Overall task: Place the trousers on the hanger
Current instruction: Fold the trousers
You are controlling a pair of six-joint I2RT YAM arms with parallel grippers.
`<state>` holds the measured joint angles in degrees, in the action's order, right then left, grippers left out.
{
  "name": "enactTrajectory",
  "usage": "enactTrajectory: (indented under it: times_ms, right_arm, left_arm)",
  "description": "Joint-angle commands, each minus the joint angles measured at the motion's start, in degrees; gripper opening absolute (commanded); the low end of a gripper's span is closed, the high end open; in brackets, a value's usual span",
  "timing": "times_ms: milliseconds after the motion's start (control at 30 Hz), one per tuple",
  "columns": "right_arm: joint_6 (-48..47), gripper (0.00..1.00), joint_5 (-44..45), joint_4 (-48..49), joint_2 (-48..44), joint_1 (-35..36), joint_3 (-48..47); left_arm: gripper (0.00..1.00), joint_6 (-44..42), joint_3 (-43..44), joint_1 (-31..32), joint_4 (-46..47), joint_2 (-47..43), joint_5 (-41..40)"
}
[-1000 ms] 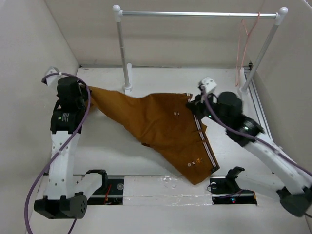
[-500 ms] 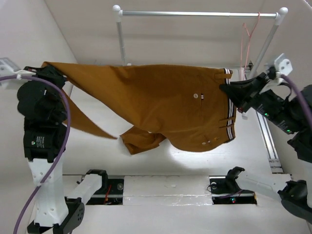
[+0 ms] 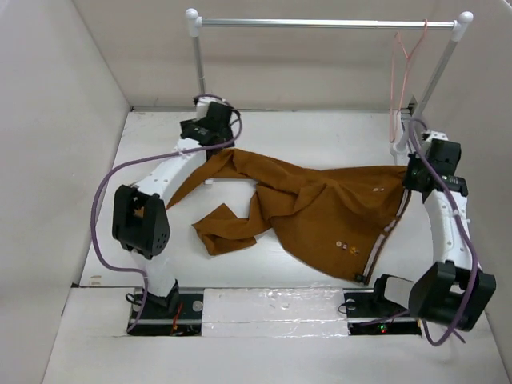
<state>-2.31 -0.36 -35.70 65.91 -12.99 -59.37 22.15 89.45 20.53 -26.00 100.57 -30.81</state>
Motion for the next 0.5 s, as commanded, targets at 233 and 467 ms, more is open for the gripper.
enactTrajectory:
  times_ms: [233, 467]
  right_arm:
    - [-3.22, 0.77, -6.30, 8.38, 14.87, -3.82, -11.82]
    - [-2.62, 0.00, -12.35, 13.54, -7.62, 18.65, 5.57]
  left_arm:
    - [0.82, 13.33, -22.01, 8.64, -10.45, -28.57, 6.89]
    - [0.89, 37.42, -43.20, 3.64, -13.03, -48.79, 21.47]
